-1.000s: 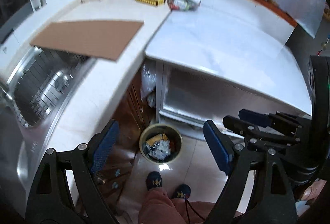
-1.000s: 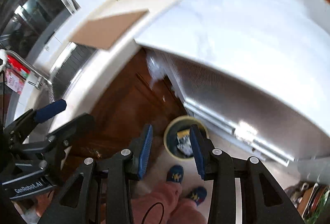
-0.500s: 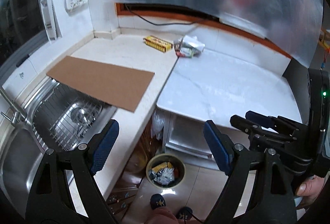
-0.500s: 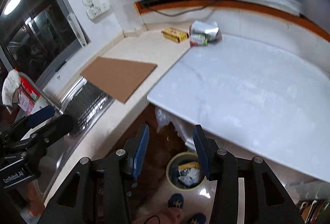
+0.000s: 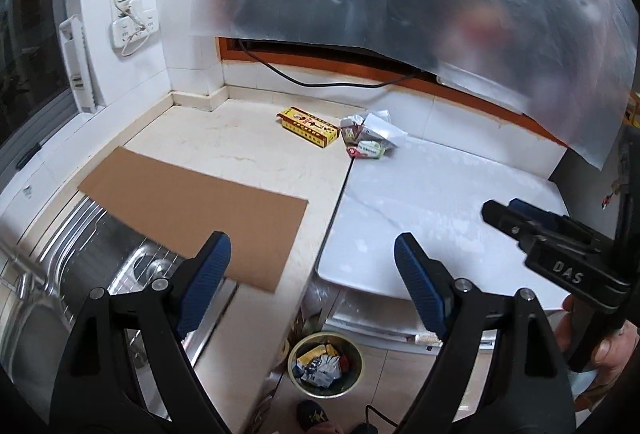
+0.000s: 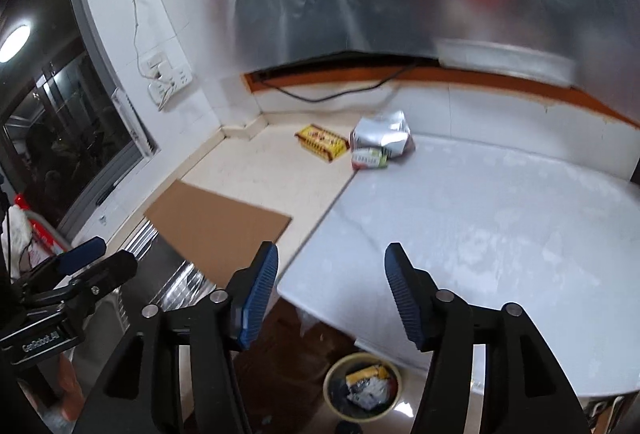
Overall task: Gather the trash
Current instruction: 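Raise both tools back up toward the counter, then grasp the white milk carton with the right tool while the left approaches the green packet, then grasp the green-and-white packet with the left tool while the right holds the carton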
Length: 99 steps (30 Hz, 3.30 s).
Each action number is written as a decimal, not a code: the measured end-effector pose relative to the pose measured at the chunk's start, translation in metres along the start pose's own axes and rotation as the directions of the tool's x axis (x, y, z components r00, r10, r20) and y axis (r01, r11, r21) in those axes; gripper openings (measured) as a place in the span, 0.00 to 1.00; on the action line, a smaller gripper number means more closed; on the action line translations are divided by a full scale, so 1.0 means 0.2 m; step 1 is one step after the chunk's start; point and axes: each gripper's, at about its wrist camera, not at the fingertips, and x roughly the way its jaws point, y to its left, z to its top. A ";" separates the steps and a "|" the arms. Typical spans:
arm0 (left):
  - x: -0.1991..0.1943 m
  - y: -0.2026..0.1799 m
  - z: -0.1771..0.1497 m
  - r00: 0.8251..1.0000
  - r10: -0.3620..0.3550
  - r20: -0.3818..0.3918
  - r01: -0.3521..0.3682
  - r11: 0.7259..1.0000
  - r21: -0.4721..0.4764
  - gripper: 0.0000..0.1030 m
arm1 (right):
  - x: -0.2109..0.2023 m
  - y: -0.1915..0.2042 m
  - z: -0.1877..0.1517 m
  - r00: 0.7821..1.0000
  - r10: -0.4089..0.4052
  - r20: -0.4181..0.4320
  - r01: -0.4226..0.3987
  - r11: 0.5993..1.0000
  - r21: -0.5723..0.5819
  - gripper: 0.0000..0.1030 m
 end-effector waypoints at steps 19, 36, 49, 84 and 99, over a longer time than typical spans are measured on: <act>0.49 0.14 0.30 0.986 -0.143 -0.089 0.140 0.989 -0.043 0.79 | 0.34 0.00 0.32 0.987 -0.162 0.018 0.163 0.978 -0.127 0.65; 1.02 -0.07 0.44 0.978 -0.040 -0.206 0.011 0.990 -0.143 0.79 | 1.30 -0.40 0.82 0.979 -0.085 -0.183 0.020 0.944 -0.330 0.65; 1.35 -0.17 0.51 0.964 0.004 -0.265 -0.060 0.977 -0.203 0.79 | 1.92 -0.48 0.84 0.940 -0.041 -0.338 -0.130 0.875 -0.467 0.64; 1.95 -0.46 0.53 0.912 -0.127 -0.390 0.001 0.951 -0.308 0.81 | 1.36 -0.96 0.52 0.979 0.044 -0.199 -0.065 0.993 -0.099 0.31; 2.22 -0.51 0.48 0.879 0.031 -0.476 -0.188 0.939 -0.286 0.50 | 1.39 -0.96 0.53 0.982 0.072 -0.173 -0.096 0.987 -0.132 0.31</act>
